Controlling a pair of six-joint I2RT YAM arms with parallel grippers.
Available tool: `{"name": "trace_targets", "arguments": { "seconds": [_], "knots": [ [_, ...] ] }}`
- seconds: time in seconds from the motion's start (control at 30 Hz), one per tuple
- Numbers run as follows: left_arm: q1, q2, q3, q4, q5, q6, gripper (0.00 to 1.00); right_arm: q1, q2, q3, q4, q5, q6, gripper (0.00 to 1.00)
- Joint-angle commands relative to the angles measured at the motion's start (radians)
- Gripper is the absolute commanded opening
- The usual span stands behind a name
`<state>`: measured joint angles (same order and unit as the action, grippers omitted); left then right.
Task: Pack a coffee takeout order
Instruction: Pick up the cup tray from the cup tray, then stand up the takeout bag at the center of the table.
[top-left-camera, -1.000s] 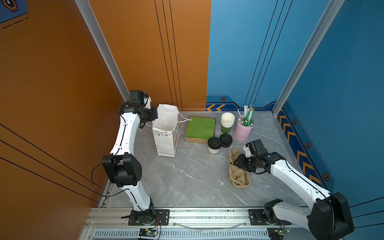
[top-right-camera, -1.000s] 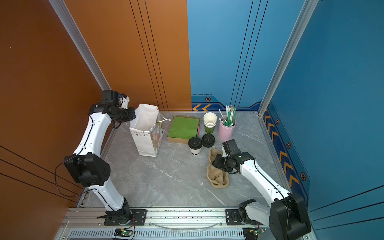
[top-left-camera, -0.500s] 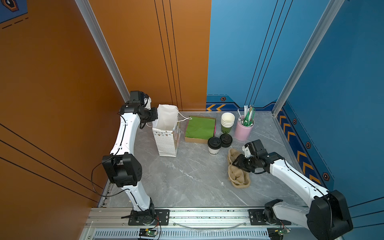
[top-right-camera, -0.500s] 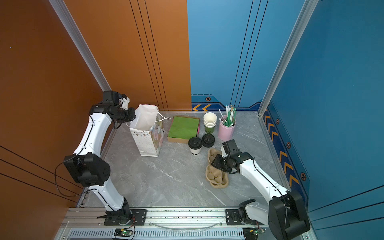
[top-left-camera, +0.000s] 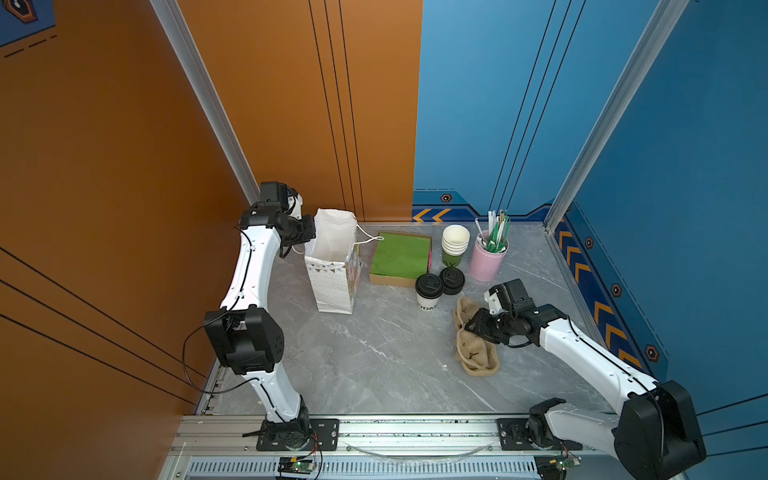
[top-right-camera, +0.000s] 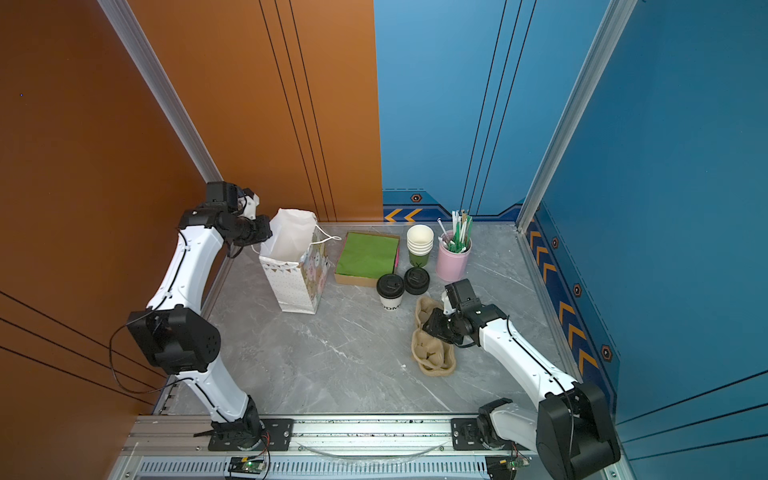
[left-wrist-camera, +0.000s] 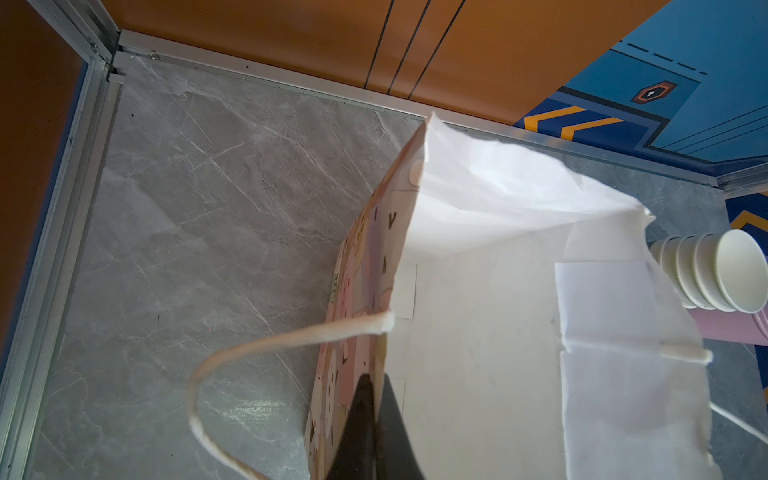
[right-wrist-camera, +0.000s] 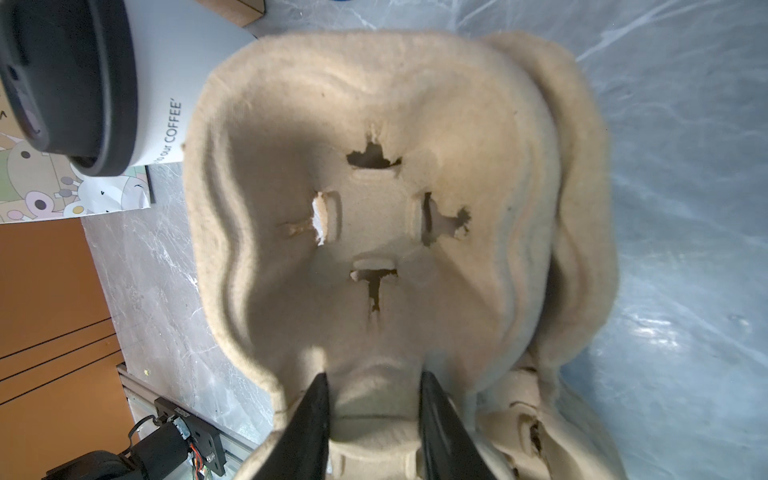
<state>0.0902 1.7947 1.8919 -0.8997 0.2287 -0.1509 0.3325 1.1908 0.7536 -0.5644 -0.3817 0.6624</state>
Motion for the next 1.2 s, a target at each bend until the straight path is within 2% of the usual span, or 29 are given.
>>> {"name": "trace_targets", "arguments": {
  "seconds": [0.0,0.33,0.67,0.9,1.17],
  "knots": [
    [-0.002,-0.037,-0.020,-0.009,0.006,0.008,0.00,-0.007,-0.041,0.002,-0.020,0.009,-0.002,0.35],
    [-0.002,-0.077,-0.065,0.014,0.017,-0.017,0.00,-0.007,-0.135,0.087,-0.112,0.044,-0.017,0.34],
    [-0.001,-0.200,-0.220,0.091,0.069,-0.127,0.00,0.007,-0.190,0.262,-0.188,0.040,-0.040,0.34],
    [-0.003,-0.339,-0.395,0.190,0.079,-0.204,0.00,0.074,-0.122,0.430,-0.190,0.038,-0.047,0.34],
    [-0.023,-0.484,-0.574,0.318,0.067,-0.288,0.00,0.265,0.066,0.720,-0.190,0.111,-0.070,0.34]
  ]
}}
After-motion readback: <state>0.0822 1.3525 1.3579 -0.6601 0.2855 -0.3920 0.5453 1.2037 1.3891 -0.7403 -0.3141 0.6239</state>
